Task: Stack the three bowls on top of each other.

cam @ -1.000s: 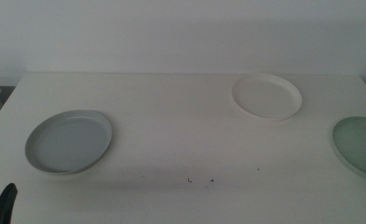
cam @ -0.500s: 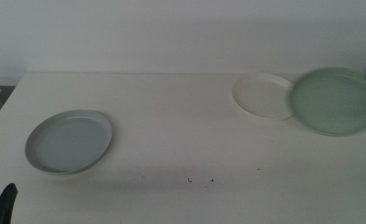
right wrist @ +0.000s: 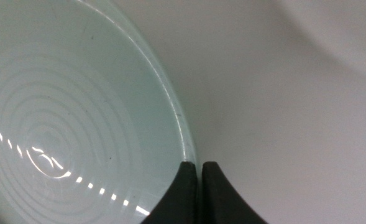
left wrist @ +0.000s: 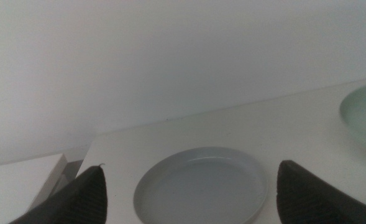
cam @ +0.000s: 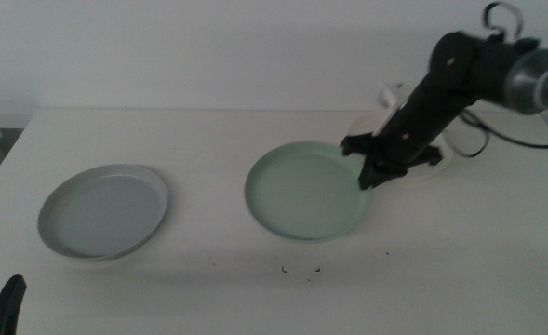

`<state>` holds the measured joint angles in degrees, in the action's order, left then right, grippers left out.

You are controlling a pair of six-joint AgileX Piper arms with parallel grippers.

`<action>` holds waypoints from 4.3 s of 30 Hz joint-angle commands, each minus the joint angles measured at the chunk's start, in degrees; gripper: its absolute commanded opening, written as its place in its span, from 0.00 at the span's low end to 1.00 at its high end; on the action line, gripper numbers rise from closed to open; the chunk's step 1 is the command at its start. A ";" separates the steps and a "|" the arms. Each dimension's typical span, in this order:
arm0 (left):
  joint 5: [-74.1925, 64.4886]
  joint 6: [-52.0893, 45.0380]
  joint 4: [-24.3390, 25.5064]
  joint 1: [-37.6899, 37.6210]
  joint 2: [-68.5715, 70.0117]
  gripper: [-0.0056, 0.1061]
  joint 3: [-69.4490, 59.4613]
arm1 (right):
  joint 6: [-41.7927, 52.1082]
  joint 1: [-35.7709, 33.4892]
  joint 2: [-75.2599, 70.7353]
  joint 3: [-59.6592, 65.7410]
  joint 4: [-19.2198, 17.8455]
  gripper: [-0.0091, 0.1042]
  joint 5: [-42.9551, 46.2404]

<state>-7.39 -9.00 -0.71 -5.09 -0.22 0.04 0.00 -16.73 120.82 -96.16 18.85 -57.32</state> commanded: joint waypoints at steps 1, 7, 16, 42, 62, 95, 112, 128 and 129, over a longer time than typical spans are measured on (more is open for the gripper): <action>0.79 0.25 -0.09 -0.06 0.22 0.89 -0.04 | 0.00 -1.17 1.46 -0.87 0.69 0.06 0.56; 0.79 0.25 -0.09 -0.06 0.22 0.89 -0.04 | 0.00 -2.20 4.49 -0.87 1.06 0.06 1.40; 0.79 0.25 -0.09 -0.06 0.22 0.89 -0.04 | 0.00 -2.06 5.36 -0.87 -1.35 0.06 3.12; 0.79 0.25 -0.09 -0.06 0.22 0.89 -0.04 | -6.67 12.00 13.90 -30.50 -20.32 0.64 -3.05; 0.79 0.25 -0.09 -0.06 0.22 0.89 -0.04 | -4.56 15.62 26.62 -35.79 -15.19 0.19 -2.04; 0.79 0.25 -0.09 -0.06 0.22 0.89 -0.04 | -0.59 -4.39 -13.11 16.60 -2.89 0.06 23.38; 0.79 0.25 -0.09 -0.06 0.22 0.89 -0.04 | -0.69 -4.98 -8.93 20.01 -1.58 0.06 30.24; 0.79 0.25 -0.09 -0.06 0.22 0.89 -0.04 | 0.00 -4.98 -7.42 20.01 -1.82 0.14 29.97; 0.79 0.25 -0.09 -0.06 0.22 0.89 -0.04 | 0.00 -4.98 -7.42 19.90 -1.82 0.18 29.97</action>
<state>-7.39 -9.00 -0.71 -5.09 -0.22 0.04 -0.60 -21.60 114.05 -76.17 17.19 -27.70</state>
